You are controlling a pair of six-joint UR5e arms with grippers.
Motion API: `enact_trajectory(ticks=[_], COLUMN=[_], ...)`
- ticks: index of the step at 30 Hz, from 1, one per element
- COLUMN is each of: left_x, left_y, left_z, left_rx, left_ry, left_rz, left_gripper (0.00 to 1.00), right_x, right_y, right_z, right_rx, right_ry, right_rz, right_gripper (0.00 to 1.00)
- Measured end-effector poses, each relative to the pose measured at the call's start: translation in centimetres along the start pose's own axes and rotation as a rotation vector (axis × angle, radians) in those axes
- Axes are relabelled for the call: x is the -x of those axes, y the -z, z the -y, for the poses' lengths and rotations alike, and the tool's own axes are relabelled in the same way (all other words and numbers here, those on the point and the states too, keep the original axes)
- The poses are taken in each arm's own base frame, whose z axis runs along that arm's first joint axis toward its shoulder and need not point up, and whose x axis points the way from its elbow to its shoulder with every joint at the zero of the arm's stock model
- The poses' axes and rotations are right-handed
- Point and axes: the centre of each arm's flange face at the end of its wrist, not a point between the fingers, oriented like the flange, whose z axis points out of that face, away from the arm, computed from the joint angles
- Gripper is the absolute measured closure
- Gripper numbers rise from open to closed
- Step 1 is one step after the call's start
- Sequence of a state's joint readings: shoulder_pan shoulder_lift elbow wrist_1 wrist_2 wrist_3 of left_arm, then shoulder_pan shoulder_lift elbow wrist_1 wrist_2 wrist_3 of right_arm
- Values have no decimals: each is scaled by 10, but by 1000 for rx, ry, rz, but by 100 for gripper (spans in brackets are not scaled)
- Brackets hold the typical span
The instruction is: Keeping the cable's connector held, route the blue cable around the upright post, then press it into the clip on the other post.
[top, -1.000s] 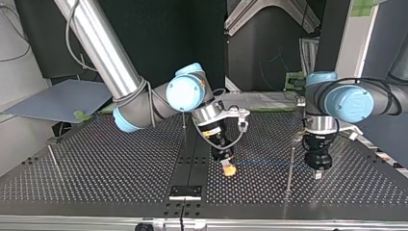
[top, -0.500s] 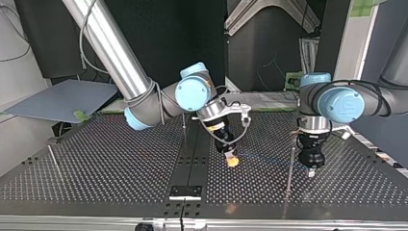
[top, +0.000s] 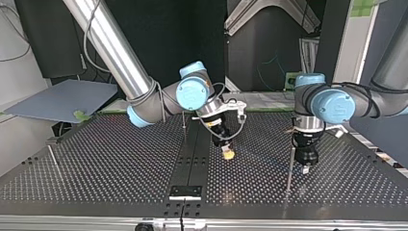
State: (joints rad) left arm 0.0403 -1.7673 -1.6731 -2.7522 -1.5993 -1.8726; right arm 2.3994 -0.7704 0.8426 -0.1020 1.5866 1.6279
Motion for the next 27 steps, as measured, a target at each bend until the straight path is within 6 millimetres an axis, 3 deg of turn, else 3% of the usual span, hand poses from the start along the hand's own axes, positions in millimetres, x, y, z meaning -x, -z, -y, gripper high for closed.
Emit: enact_trajectory(ticks=[6, 8, 13, 18, 20, 25, 26, 27], left_x=[0, 0, -1, -1, -1, -2, -2, -2], left_y=[0, 0, 1, 1, 2, 3, 3, 3], left_z=[0, 0, 1, -1, -2, -3, -3, -3], left_rx=[3, 0, 0, 20, 27, 34, 34, 34], left_ry=[22, 28, 36, 38, 38, 38, 38, 38], left_rz=[0, -1, -7, -7, -9, -18, -18, -19], left_gripper=[97, 85, 83, 73, 53, 53, 0, 0], right_x=[12, 15, 22, 31, 36, 48, 50, 51], right_y=[-1, -1, 0, 0, 0, 0, 0, -1], right_z=[-3, -4, -7, -8, -9, -10, -10, -10], right_rx=[4, 6, 10, 12, 13, 13, 13, 13], right_ry=[0, 0, 1, 1, 1, 1, 1, 1], right_rz=[18, 23, 34, 47, 55, 73, 76, 78], right_gripper=[100, 100, 100, 100, 100, 100, 100, 100])
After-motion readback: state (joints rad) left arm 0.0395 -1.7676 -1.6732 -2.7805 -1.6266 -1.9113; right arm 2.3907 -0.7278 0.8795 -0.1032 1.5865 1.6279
